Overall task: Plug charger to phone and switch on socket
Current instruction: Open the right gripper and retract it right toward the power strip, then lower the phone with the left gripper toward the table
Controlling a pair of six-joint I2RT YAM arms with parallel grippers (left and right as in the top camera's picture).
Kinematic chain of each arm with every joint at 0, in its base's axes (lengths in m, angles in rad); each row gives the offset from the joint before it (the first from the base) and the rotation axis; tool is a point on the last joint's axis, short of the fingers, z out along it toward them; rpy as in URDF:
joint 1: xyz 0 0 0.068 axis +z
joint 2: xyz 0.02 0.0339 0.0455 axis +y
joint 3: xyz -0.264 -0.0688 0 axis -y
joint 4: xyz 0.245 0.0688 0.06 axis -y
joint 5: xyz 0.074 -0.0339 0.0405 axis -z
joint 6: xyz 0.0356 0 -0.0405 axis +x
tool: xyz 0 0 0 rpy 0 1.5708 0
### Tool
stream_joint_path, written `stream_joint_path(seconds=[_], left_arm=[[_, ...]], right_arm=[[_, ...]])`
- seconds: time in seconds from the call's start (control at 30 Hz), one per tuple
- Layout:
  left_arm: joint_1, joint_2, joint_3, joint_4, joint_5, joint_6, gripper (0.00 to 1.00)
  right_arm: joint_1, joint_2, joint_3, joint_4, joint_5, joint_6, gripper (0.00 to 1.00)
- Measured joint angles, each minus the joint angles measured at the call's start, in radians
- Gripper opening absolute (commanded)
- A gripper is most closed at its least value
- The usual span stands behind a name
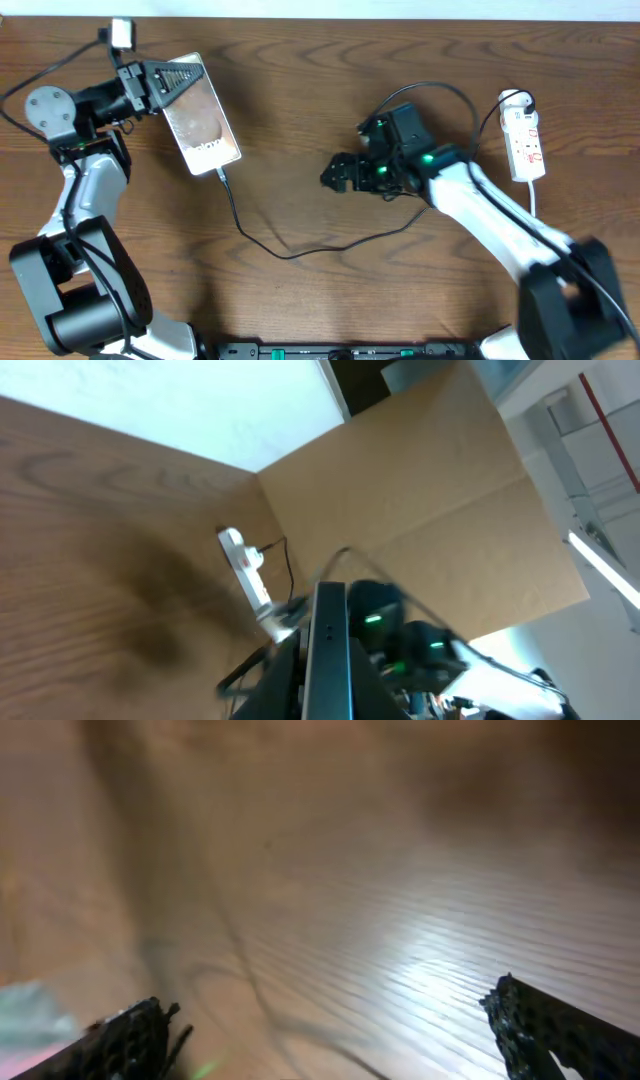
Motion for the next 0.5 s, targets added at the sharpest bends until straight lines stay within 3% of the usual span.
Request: stream_joint_path(seconds=[0.27,0.37,0.5], left_arm=[[-0.068,0.0,-0.047,-0.037,-0.01,0.074,0.07],[-0.092,0.0,-0.062,-0.131,-0.036,0.129,0.07],[-0.118,0.0,-0.096,-0.369,-0.119,0.239,0.07]], right_arm=[[0.0,-0.24,0.014,-0.12,0.195,-0.021,0.99],[0.0,-0.289,0.014,-0.14,0.224,-0.023,0.99],[0.0,-0.331,0.014,-0.176,0.264,-0.023,0.99]])
